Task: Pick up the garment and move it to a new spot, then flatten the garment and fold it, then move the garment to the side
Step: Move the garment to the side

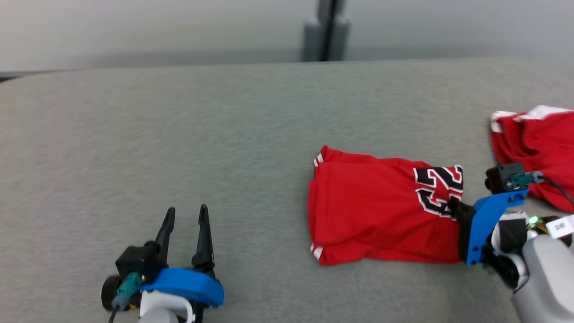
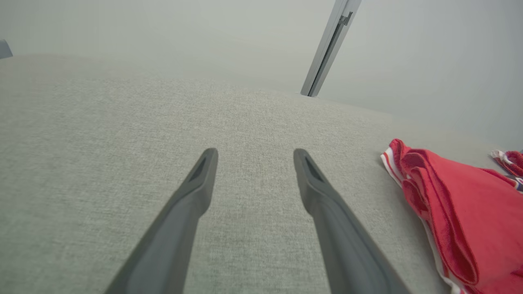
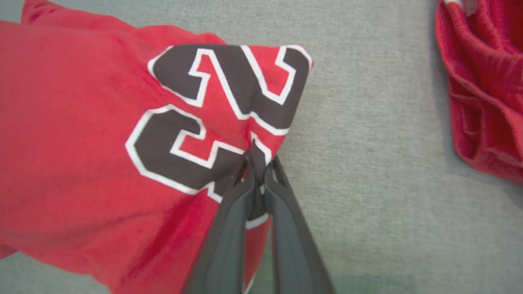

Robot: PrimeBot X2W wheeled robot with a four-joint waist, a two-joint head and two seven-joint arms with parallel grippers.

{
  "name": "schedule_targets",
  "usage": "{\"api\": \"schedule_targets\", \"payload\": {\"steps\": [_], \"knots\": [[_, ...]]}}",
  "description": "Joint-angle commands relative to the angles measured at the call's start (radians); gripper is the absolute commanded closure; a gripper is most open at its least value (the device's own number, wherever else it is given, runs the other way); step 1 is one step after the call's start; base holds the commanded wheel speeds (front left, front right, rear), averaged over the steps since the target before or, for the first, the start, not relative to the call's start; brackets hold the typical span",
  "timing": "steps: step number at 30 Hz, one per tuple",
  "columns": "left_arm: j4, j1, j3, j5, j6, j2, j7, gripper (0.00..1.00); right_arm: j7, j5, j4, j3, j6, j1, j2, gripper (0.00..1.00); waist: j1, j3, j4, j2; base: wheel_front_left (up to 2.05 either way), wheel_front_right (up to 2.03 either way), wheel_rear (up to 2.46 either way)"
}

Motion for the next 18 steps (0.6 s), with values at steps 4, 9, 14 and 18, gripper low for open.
{"api": "schedule_targets", "payload": {"steps": [4, 9, 14, 18], "knots": [[-0.029, -0.039, 0.0, -0.006, -0.011, -0.003, -0.003, 0.0, 0.002, 0.018, -0.066, 0.02, -0.001, -0.027, -0.068, 1.0, 0.0, 0.017, -0.146, -0.0002, 0.0, 0.0, 0.0], [-0.055, -0.076, -0.012, 0.011, -0.008, 0.017, 0.012, 0.0, -0.014, 0.028, -0.118, 0.033, -0.001, -0.068, -0.095, 1.0, 0.0, 0.057, -0.276, -0.0002, 0.0, 0.0, 0.0], [-0.072, -0.103, -0.013, 0.023, -0.001, 0.035, 0.029, 0.0, -0.061, 0.034, -0.129, 0.067, -0.001, -0.12, -0.078, 1.0, 0.0, 0.083, -0.353, -0.0002, 0.0, 0.0, 0.0], [-0.077, -0.115, -0.016, 0.023, 0.004, 0.044, 0.037, 0.0, -0.1, 0.035, -0.113, 0.099, -0.001, -0.165, -0.059, 1.0, 0.0, 0.09, -0.363, -0.0002, 0.0, 0.0, 0.0]]}}
